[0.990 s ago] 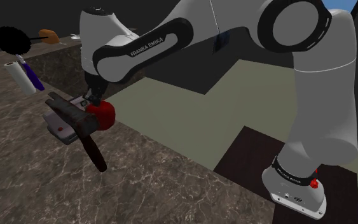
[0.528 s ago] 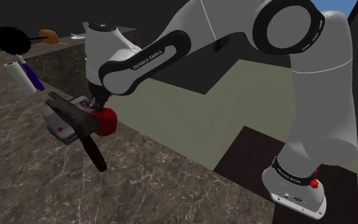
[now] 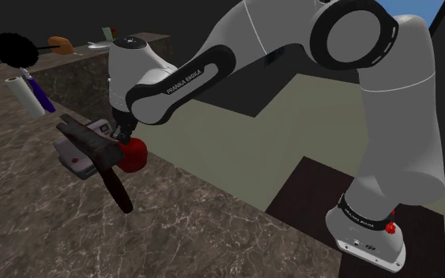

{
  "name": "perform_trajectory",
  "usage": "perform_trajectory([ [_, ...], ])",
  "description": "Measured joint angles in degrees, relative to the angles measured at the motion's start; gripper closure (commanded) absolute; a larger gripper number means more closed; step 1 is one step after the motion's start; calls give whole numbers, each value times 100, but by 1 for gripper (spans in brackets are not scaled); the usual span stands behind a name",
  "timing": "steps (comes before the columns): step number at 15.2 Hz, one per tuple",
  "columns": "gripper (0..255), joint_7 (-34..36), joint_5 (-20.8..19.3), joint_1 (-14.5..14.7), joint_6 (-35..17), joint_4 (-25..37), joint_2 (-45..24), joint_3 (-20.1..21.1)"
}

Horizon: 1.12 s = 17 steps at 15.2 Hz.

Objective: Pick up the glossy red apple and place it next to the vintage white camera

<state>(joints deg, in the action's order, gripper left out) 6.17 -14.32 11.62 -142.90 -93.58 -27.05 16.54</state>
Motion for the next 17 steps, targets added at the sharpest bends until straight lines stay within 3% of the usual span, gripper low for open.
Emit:
perform_trajectory([
  [1,255,0,0,0,0,0,0,0],
  [2,0,1,0,0,-1,-1,0,0],
  [8,0,1,-1,1,-2,0,1,0],
  [12,0,-103,183,-116,252,-226,502,109],
  [17,0,-130,230,-135,346,-240,611,134],
])
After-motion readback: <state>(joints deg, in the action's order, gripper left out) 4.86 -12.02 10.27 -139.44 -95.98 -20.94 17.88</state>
